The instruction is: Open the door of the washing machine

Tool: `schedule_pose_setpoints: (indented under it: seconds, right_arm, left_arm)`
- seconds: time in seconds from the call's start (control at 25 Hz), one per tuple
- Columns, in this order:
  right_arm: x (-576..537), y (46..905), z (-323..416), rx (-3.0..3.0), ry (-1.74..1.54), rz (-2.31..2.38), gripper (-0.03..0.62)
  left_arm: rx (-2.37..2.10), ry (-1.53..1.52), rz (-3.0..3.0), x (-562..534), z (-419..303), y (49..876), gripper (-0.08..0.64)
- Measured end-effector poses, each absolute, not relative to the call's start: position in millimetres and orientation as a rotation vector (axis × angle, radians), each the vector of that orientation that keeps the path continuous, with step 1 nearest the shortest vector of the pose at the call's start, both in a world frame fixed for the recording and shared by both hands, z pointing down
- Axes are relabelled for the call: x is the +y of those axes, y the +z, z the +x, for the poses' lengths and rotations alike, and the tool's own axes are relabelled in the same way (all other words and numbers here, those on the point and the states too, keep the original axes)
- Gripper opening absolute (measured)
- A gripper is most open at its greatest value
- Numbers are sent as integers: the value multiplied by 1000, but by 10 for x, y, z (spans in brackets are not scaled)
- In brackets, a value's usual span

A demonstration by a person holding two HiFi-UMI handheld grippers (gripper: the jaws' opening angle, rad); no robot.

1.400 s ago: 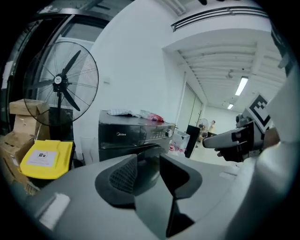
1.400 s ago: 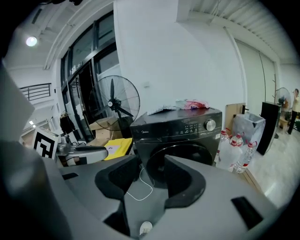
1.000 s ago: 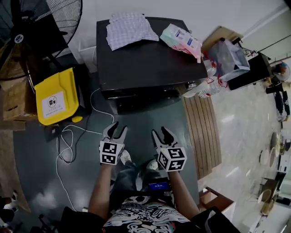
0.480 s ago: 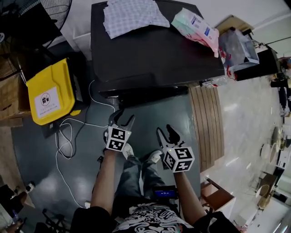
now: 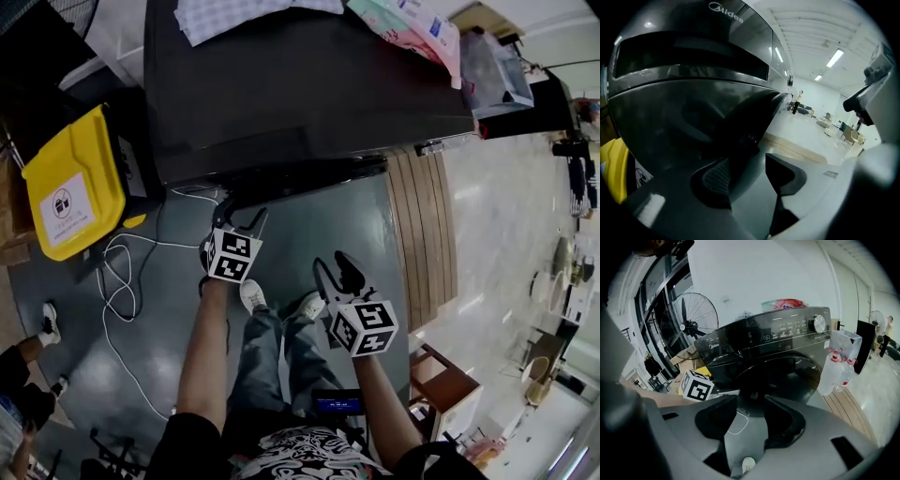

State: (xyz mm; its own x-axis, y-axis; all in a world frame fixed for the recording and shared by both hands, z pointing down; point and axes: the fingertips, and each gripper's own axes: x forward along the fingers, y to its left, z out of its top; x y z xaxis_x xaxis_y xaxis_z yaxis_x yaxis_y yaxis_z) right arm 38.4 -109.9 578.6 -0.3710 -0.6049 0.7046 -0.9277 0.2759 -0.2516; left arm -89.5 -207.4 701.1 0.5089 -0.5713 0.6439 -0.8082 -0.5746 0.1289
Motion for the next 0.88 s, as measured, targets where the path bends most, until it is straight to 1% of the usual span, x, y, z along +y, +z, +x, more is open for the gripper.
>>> schedule_pose_setpoints:
  seconds: [0.08,0.28,0.64,0.88]
  right_arm:
    - [-1072,5815,405,-2068,901,1377,183]
    - [-1047,5853,464,-2057,918,1392,175]
    - [-1131,5854,374,-2059,934,1395,173]
    - [-1167,5933,375,-2010,1001,1431,173]
  left_arm:
    - [-1124,797,2353,-2113,-884,7026,187]
    - [-1124,816,2368,-2098,-878,7018,170]
    - [-1129,845,2334,-2079,-882,7022,170]
    - [-1045,857,2331,-1614,-698,7049,140]
